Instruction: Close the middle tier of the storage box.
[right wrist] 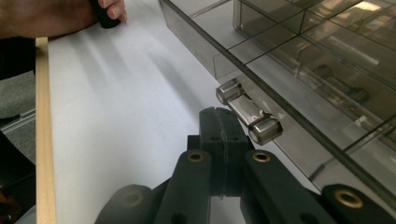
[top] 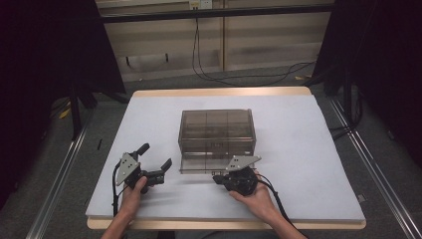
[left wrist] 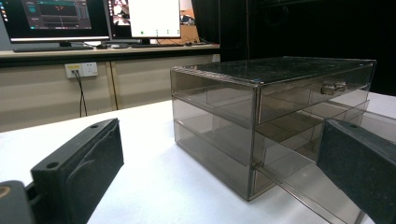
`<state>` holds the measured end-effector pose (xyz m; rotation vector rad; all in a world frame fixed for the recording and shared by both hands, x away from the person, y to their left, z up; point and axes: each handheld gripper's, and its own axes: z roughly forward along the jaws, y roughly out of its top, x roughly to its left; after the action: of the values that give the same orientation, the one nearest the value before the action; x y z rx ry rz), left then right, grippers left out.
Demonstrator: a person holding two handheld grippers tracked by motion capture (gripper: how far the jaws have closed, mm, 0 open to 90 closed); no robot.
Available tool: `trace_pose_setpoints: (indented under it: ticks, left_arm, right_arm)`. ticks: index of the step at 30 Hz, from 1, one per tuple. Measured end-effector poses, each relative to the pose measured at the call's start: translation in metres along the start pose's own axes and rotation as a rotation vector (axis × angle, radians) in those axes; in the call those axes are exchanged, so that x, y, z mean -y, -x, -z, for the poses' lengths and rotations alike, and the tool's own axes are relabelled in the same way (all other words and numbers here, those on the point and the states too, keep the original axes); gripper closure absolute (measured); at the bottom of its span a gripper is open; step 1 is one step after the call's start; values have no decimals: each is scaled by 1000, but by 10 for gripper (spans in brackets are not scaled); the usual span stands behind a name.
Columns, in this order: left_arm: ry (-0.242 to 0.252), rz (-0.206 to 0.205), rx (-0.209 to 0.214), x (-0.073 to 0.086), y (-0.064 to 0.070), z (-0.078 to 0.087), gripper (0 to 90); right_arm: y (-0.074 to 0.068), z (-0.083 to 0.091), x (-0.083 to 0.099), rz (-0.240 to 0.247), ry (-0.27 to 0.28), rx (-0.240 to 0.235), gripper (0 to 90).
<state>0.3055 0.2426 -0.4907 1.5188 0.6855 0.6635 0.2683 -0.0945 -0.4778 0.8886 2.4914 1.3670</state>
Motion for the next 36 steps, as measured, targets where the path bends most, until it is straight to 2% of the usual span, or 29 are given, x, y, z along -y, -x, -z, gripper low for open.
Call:
trace_pose_setpoints:
  ticks: [5, 9, 19, 24, 36]
  left_arm:
    - [-1, 0, -1, 0, 0, 0, 9]
    - [-2, -1, -1, 0, 0, 0, 9]
    - [-2, 0, -2, 0, 0, 0, 9]
    - [-2, -1, -2, 0, 0, 0, 8]
    - [-2, -5, -1, 0, 0, 0, 9]
  right_arm:
    - [2, 1, -1, -16, 19, 17, 900]
    - [3, 2, -1, -7, 24, 23, 900]
    - [6, 3, -3, -23, 33, 43, 900]
    - [8, 3, -3, -40, 40, 27, 900]
    - [8, 3, -4, -48, 52, 30, 900]
